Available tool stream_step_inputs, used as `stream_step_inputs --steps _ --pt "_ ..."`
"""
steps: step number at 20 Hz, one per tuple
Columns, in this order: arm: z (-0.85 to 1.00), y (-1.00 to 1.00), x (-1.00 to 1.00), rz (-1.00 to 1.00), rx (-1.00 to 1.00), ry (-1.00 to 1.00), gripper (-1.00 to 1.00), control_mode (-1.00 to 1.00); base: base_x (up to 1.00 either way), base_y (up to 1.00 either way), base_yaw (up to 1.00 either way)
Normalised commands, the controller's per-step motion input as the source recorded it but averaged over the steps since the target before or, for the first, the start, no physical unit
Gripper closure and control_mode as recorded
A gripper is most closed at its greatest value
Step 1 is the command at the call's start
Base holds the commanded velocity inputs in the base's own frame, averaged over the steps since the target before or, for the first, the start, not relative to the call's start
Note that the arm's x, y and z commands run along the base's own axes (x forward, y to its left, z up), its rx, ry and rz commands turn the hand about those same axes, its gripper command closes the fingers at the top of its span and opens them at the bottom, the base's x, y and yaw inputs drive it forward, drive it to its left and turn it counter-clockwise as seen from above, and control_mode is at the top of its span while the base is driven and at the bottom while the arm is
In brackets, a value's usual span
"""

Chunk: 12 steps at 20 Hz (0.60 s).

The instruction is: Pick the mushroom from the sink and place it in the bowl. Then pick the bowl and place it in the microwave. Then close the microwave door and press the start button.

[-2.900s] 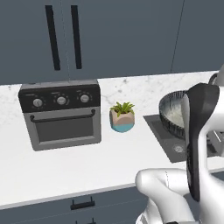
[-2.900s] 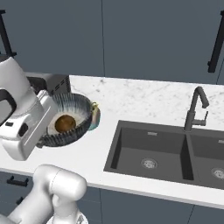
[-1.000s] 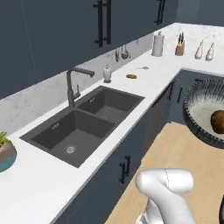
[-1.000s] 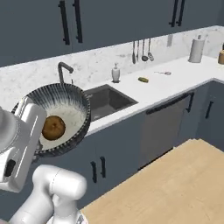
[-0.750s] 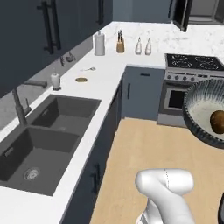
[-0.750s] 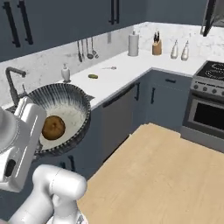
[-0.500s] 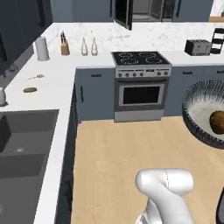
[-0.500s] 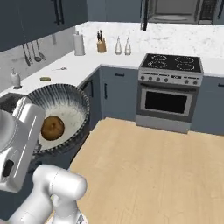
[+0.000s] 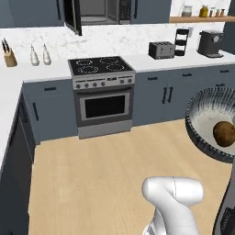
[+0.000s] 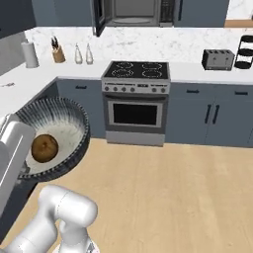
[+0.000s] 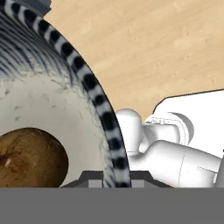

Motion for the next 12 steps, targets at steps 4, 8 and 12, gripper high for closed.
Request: stream_step_inputs --steps 4,8,12 --pt "0.00 0.00 0.00 0.00 0.00 0.00 1.00 1.00 0.99 -0.99 0.09" --pt "0.00 0.00 0.00 0.00 0.00 0.00 1.00 1.00 1.00 -0.83 0.33" --pt "0.00 0.00 0.00 0.00 0.00 0.00 1.00 1.00 1.00 -0.51 0.41"
